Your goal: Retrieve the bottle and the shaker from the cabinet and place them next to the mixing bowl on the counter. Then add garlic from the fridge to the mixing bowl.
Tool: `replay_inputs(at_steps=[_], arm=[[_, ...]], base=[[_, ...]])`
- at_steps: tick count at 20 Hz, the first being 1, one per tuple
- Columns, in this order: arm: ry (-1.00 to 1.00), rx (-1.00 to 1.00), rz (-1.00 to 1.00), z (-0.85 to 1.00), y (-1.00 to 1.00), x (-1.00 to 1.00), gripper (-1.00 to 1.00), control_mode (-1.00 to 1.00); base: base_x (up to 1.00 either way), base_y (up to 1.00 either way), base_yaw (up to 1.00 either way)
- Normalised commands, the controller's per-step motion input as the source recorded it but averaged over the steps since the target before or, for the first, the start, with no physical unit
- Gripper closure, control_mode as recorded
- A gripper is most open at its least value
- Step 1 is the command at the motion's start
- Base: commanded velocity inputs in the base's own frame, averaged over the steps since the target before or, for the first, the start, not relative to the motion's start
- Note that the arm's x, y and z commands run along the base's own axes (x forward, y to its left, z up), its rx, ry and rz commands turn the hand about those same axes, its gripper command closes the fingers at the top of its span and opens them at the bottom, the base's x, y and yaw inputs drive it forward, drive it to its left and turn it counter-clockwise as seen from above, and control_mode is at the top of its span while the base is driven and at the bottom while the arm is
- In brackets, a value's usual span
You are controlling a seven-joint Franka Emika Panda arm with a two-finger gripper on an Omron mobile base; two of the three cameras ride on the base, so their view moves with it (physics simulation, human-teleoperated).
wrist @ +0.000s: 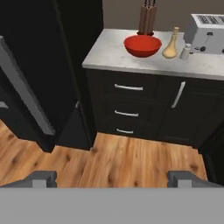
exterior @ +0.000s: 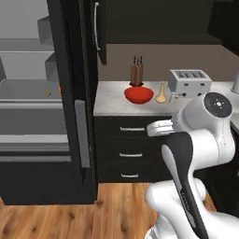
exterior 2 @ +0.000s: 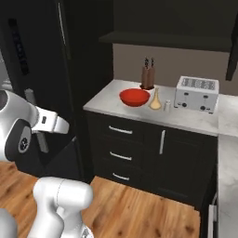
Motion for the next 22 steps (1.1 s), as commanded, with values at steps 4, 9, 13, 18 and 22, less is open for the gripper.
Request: replay_inputs(at_steps=[4,9,13,18,22], arm=[[0.0,0.0,0.0,0.0,0.0,0.0,-1.0,1.0],[0.0,0.0,0.0,0.0,0.0,0.0,-1.0,1.0],[0.0,0.0,0.0,0.0,0.0,0.0,-1.0,1.0],[0.0,0.0,0.0,0.0,0.0,0.0,-1.0,1.0],[0.0,0.0,0.0,0.0,0.0,0.0,-1.0,1.0]], base=[[-0.96,0.2,0.1],[-0.55,0.46,-0.05],[0.18,1.0,-0.17],[0.22,1.0,-0.14],[0.13,0.91,-0.08]])
